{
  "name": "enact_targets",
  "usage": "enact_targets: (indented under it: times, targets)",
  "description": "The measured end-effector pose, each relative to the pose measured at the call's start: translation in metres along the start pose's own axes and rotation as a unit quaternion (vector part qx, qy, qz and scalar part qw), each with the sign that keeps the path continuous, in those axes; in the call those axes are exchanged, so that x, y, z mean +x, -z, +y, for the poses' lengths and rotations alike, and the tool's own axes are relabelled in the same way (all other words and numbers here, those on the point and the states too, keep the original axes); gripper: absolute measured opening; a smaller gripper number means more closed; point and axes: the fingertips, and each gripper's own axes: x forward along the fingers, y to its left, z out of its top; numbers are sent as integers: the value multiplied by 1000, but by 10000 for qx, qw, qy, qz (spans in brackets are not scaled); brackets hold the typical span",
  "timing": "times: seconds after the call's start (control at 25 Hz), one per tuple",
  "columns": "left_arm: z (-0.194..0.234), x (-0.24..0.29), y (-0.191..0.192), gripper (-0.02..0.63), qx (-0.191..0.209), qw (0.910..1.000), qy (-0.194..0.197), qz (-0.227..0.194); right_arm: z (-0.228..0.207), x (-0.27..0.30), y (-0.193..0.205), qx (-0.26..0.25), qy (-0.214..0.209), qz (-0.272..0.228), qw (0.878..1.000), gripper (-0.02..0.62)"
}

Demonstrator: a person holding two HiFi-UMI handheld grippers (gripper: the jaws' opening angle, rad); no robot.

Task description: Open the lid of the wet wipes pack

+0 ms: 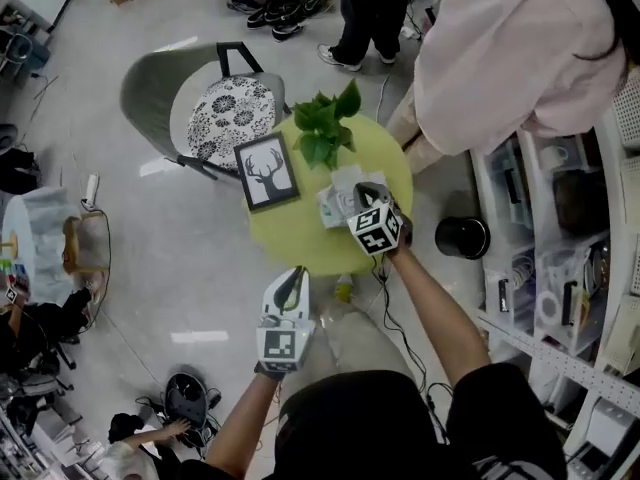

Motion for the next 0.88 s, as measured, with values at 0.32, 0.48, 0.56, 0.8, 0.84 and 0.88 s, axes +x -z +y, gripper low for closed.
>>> enact_targets:
  times: [0.32, 0.48, 0.56, 0.8, 0.84, 0.88]
  targets:
    - [-19, -59, -50, 37, 441, 9985, 311, -101, -2, -170, -33, 1811, 27, -935, 9790, 2]
    - [-29, -73, -85, 37, 726, 9951, 547, -390, 6, -262, -55, 2495, 138, -1472, 9570, 2]
    - [-35, -77, -103, 37, 825, 9926, 711, -533, 9, -299, -65, 2568, 280, -1726, 9505, 2]
    - [-42, -88, -170, 29, 1443, 9775, 1042, -1136, 16, -377, -92, 2415, 722, -2365, 9384, 2]
    - [-42, -90, -178, 25, 1464, 9761, 1068, -1195, 17, -384, -96, 2328, 815, -2436, 9380, 2]
    - [-43, -91, -184, 23, 1473, 9752, 1102, -1233, 17, -390, -99, 2254, 906, -2496, 9374, 2]
